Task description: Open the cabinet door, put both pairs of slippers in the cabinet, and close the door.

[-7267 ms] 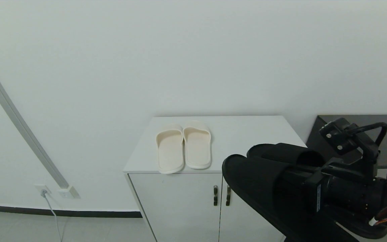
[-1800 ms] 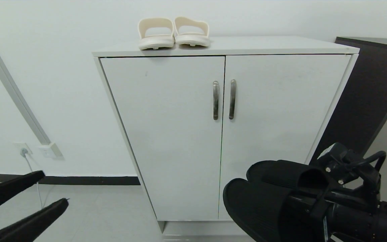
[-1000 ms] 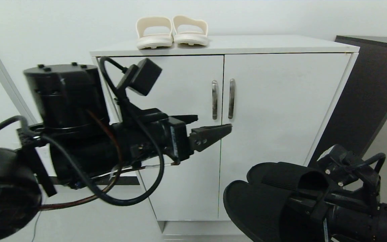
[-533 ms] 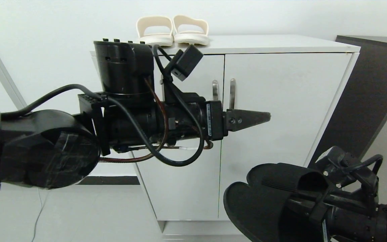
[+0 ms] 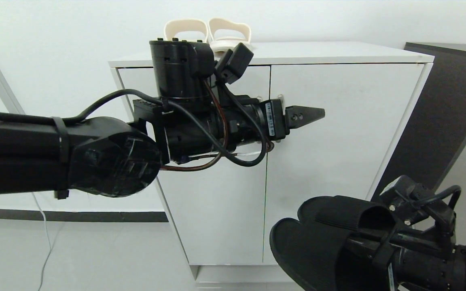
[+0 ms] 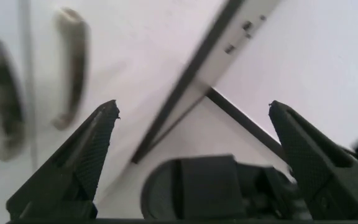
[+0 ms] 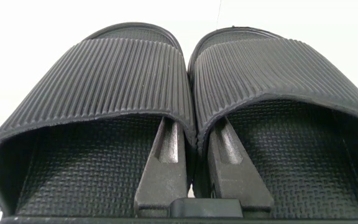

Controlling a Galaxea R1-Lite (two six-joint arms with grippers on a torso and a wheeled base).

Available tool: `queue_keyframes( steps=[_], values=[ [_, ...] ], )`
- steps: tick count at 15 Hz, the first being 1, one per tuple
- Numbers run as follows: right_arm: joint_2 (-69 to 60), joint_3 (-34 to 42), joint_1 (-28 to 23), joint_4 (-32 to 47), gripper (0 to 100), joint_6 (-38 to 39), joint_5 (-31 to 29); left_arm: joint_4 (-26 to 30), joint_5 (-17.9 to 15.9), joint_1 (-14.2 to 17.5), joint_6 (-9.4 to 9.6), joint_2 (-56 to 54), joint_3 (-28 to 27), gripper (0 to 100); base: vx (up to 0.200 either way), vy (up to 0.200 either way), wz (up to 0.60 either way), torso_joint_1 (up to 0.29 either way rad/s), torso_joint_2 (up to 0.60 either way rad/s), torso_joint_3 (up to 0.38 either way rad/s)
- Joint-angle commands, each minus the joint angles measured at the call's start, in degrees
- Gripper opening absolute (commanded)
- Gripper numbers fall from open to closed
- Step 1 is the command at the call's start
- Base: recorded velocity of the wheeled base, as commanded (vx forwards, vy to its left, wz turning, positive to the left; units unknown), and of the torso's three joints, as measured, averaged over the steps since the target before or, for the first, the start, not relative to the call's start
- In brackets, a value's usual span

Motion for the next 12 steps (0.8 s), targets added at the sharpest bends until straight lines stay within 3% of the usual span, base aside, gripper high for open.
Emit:
queue_keyframes(
  steps=[1, 4, 9, 12],
  values=[
    [0.14, 0.09, -0.03, -0.02, 0, 0.0, 0.01, 0.17, 1.55, -0.05, 0.08, 1.23, -1.81, 100, 0.0, 0.0, 0.0, 0.0, 0.0, 0.0],
    [0.14, 0.17, -0.03, -0.02, 0, 0.0, 0.01, 1.75, 3.4, 0.48, 0.52, 2.55, -3.75, 100, 0.0, 0.0, 0.0, 0.0, 0.0, 0.0],
    [0.14, 0.26, -0.03, 0.06, 0, 0.0, 0.01, 2.19, 3.58, 3.47, 0.52, 4.48, -5.59, 100, 0.0, 0.0, 0.0, 0.0, 0.0, 0.0],
    [0.22, 0.26, -0.03, 0.06, 0, 0.0, 0.01, 2.37, 3.66, 3.73, 0.52, 6.33, -7.26, 100, 0.0, 0.0, 0.0, 0.0, 0.0, 0.0]
  ],
)
